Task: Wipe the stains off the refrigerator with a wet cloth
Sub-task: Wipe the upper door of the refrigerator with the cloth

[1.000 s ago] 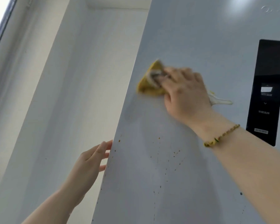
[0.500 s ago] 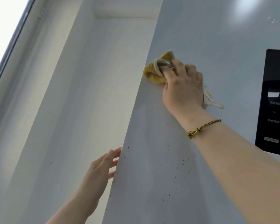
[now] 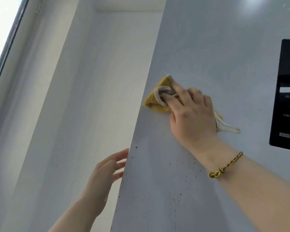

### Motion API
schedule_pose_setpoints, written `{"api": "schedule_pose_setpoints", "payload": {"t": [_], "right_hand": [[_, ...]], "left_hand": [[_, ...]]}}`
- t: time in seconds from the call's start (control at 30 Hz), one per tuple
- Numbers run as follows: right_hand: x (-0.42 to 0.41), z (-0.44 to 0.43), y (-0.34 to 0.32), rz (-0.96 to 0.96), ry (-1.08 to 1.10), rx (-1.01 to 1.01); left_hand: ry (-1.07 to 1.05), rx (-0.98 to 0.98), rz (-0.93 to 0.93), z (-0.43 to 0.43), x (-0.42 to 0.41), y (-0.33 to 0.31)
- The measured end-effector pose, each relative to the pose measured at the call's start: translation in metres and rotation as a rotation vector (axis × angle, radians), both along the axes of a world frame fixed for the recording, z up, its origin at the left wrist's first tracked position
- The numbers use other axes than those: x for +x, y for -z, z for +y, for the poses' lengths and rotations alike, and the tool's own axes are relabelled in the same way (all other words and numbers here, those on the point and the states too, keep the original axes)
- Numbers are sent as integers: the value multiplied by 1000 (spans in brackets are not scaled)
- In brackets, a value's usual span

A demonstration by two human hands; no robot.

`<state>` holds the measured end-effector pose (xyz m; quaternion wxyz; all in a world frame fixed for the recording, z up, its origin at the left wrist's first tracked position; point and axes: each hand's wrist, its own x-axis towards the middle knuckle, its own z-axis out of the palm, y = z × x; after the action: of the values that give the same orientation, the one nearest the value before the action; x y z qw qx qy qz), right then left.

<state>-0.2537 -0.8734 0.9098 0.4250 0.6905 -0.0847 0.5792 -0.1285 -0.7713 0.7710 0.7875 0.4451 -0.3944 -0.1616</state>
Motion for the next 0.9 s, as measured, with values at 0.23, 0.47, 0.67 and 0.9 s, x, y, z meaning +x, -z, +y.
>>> {"api": "schedule_pose_setpoints", "payload": {"t": [0.23, 0.47, 0.67, 0.9], "right_hand": [[7, 0, 85, 379, -19, -144], [3, 4, 54, 45, -72, 58], [6, -3, 134, 379, -66, -125], [2, -1, 109, 196, -83, 13]], "left_hand": [[-10, 11, 16, 2, 4, -8], [17, -4, 95, 1, 2, -10], [120, -41, 144, 3, 7, -9], [128, -8, 78, 6, 9, -10]]}}
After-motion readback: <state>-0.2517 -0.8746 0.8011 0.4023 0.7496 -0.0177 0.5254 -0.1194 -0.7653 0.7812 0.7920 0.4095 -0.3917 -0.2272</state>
